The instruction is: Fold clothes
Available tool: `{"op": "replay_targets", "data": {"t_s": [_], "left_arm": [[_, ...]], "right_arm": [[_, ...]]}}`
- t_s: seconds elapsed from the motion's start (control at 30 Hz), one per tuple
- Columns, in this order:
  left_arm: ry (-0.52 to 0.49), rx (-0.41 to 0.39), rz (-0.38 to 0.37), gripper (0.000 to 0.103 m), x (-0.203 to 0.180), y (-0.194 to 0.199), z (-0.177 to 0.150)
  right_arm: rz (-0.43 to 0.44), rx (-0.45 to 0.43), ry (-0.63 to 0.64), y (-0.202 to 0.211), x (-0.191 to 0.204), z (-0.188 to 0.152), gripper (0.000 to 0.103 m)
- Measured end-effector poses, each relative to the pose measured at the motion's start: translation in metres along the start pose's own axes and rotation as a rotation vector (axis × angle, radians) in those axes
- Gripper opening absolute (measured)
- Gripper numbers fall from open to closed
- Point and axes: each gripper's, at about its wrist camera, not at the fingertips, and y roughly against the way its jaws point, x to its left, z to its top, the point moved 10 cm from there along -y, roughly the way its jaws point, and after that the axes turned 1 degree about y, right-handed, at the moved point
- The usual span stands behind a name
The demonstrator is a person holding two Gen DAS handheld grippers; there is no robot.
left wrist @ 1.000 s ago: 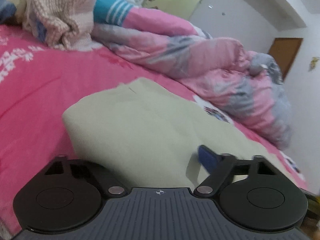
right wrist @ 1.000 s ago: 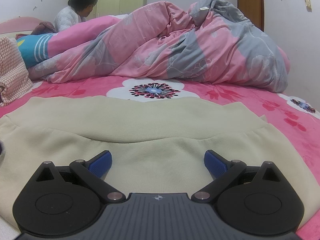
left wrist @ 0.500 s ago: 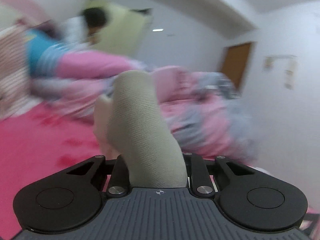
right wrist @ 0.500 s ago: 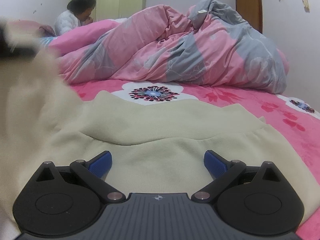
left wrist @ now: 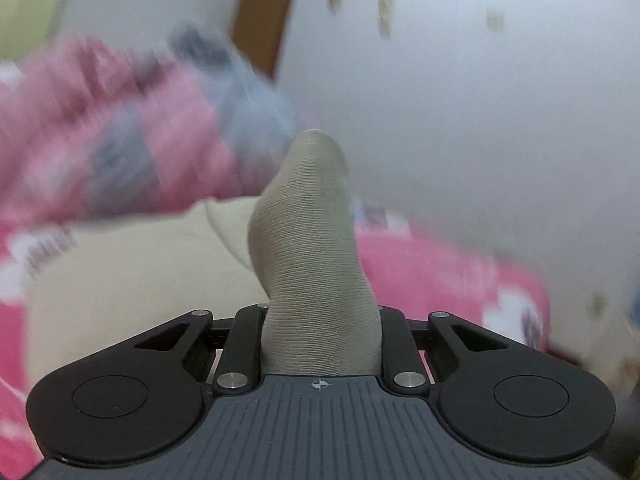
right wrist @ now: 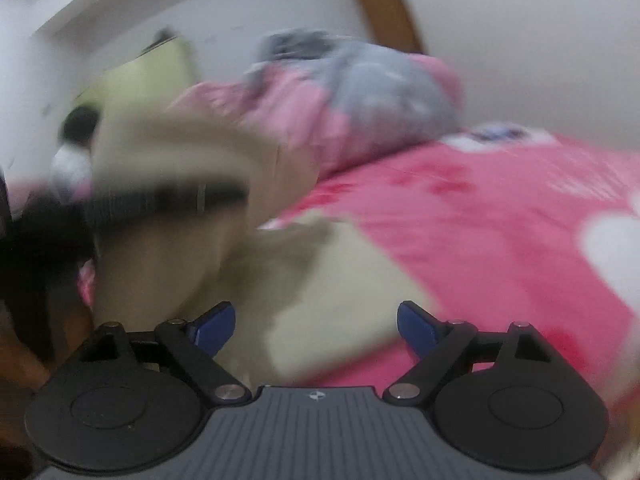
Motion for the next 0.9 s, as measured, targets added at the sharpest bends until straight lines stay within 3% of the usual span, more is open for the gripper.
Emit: {"op": "replay_targets", "data": {"t_s": [0.03, 0.1, 0.13, 0.27, 0.43, 0.53, 0.67, 0.73, 0.8, 0.9], "left_arm": [[-0.01, 0.049, -0.02, 0.027, -0.002, -0.01, -0.013], [-0.067, 0.042, -0.042, 0.043, -0.012, -0.008, -0.017], [-0.092, 0.039, -0.068, 0.063, -0.019, -0.005, -0.017], [-0.142, 0.063, -0.169, 0.085, -0.04, 0.017, -0.026], [-0.113, 0.021, -0.158, 0.089, -0.043, 0.071, -0.033], [-0.118, -0.005, -0.074, 0.089, -0.03, 0.093, -0.03], [-0.28, 0.003, 0.114, 0.088, -0.018, 0.106, -0.042], [-0.356, 0.015, 0.184, 0.085, -0.015, 0.102, -0.048], [-0.441, 0.025, 0.237, 0.082, -0.018, 0.101, -0.057], [-0.539, 0.03, 0.307, 0.071, -0.019, 0.094, -0.067]], "right_arm": [[0.016, -0.006, -0.048, 0.004, -0.01, 0.002, 0.09], [0.049, -0.018, -0.145, 0.012, -0.029, 0.006, 0.09], [0.065, -0.024, -0.193, 0.016, -0.039, 0.009, 0.09], [0.164, -0.039, -0.355, 0.024, -0.058, 0.016, 0.09], [0.315, -0.042, -0.505, 0.03, -0.059, 0.021, 0.09], [0.375, 0.002, -0.529, 0.03, -0.049, 0.019, 0.09], [0.392, 0.072, -0.519, 0.017, -0.034, 0.015, 0.089], [0.378, 0.106, -0.504, 0.007, -0.027, 0.013, 0.084], [0.364, 0.139, -0.489, -0.003, -0.02, 0.011, 0.071], [0.343, 0.189, -0.465, -0.019, -0.01, 0.008, 0.064]]}}
